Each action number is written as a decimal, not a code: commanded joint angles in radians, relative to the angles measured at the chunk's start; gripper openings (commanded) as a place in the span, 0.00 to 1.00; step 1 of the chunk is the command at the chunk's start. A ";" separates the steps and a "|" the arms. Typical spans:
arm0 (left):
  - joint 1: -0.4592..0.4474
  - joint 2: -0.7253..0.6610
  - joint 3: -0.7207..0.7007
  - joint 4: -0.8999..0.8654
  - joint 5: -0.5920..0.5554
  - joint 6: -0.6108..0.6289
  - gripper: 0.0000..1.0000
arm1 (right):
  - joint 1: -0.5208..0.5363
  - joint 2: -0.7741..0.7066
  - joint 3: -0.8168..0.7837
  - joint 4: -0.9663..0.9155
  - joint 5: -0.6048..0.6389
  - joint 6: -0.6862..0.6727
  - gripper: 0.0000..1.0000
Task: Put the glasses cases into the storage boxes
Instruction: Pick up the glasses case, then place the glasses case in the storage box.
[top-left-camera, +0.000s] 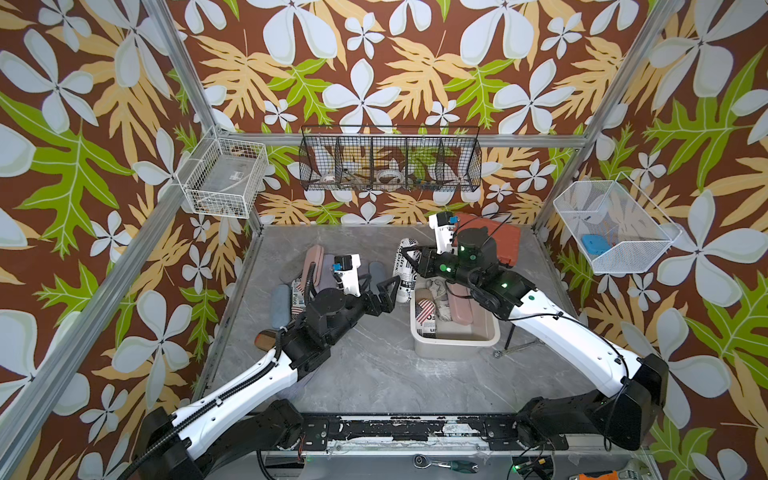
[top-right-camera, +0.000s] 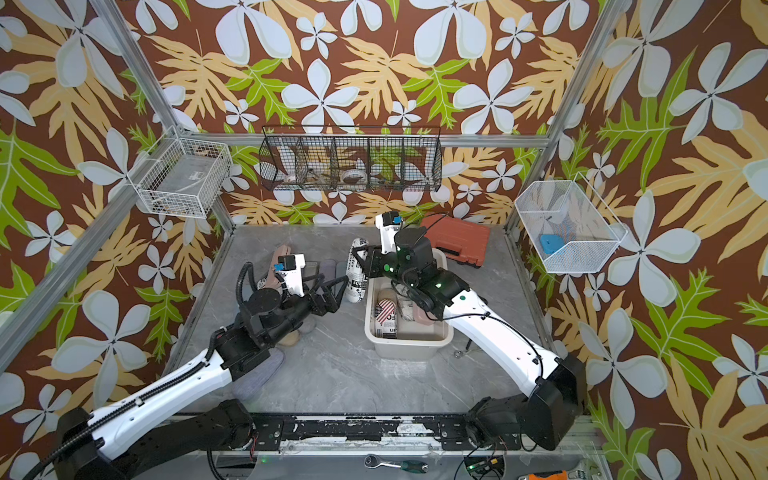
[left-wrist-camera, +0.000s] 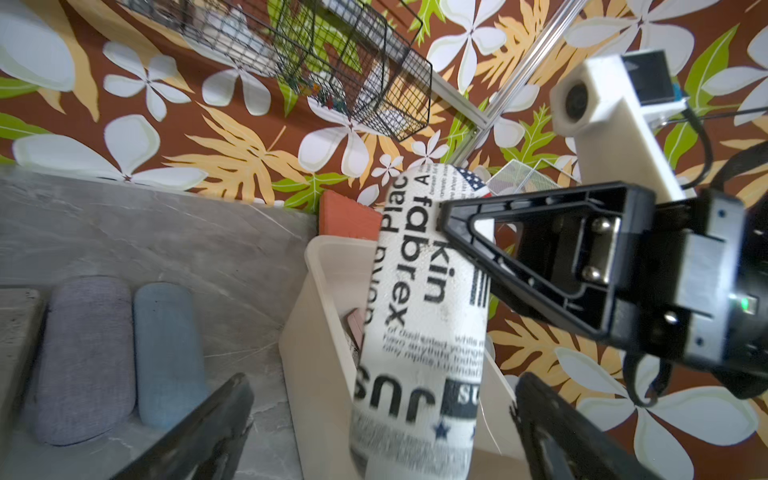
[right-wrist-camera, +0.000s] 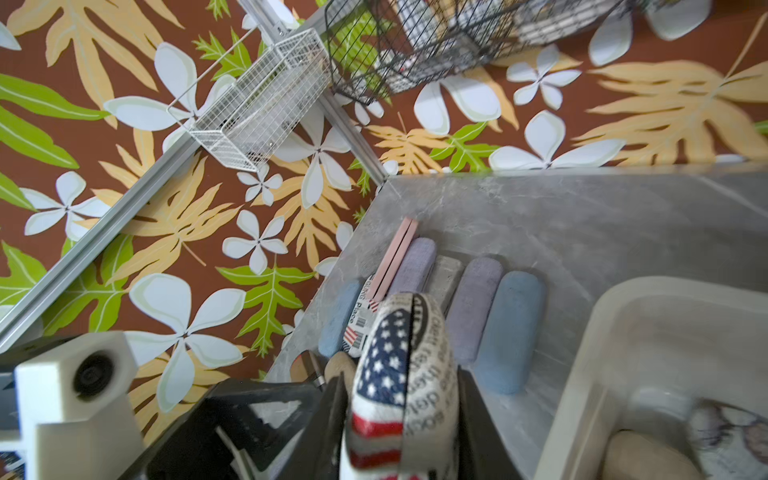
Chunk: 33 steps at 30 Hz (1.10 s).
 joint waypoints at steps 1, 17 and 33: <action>0.001 -0.075 -0.027 -0.060 -0.119 0.031 1.00 | -0.058 -0.016 0.036 -0.068 0.047 -0.074 0.23; 0.028 -0.182 -0.104 -0.300 -0.300 -0.029 1.00 | -0.211 0.198 -0.100 -0.141 0.118 -0.192 0.24; 0.043 -0.092 0.055 -0.431 -0.312 0.000 1.00 | -0.237 0.163 -0.007 -0.240 0.114 -0.196 0.65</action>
